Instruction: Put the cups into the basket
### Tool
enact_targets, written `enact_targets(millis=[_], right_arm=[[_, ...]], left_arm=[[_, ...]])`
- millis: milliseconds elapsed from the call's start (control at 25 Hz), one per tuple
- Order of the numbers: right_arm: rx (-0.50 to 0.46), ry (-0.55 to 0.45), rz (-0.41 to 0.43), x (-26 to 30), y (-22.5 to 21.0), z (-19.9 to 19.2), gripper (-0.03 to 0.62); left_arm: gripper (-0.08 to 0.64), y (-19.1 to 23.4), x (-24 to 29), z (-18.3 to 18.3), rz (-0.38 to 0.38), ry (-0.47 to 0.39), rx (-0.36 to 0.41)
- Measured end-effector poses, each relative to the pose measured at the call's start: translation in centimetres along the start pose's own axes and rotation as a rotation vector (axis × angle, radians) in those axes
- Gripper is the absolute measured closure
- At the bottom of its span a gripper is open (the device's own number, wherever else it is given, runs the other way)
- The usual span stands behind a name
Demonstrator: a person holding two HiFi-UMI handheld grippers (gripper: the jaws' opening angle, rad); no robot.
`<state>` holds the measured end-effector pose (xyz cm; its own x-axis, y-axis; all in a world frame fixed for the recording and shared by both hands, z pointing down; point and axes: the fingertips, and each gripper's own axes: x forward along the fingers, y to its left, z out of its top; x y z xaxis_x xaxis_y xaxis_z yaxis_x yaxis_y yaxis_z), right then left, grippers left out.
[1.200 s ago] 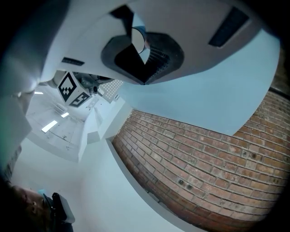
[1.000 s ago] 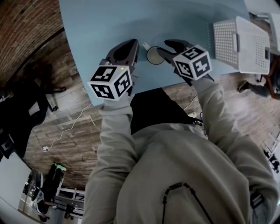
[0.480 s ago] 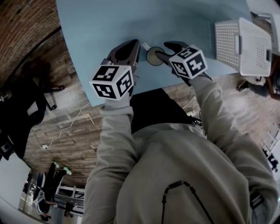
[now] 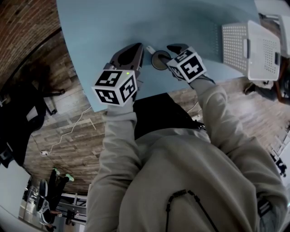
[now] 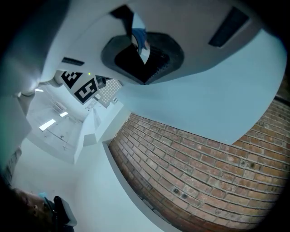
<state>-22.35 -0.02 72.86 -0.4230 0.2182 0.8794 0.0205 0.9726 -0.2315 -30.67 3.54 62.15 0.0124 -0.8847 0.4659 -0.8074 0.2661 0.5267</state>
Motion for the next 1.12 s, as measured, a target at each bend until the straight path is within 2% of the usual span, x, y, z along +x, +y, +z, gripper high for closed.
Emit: enact_targets(millis=[200, 400, 480, 1120], right_arm=[[-0.027, 0.065, -0.024, 1.4, -0.3, -0.4, 0.401], [-0.061, 0.08, -0.027, 1.6, -0.2, -0.3, 0.52], [-0.094, 0.094, -0.043, 1.7, -0.1, -0.3, 0.537], [-0.112, 0.093, -0.081, 1.7, -0.4, -0.2, 0.548]], left_arm=[[0.565, 0.8, 0.0, 0.0, 0.008, 0.002, 0.001], [0.565, 1.0, 0.4, 0.0, 0.006, 0.007, -0.005], [0.565, 1.1, 0.5, 0.1, 0.001, 0.009, -0.006], [0.565, 1.0, 0.9, 0.1, -0.018, 0.022, 0.001]])
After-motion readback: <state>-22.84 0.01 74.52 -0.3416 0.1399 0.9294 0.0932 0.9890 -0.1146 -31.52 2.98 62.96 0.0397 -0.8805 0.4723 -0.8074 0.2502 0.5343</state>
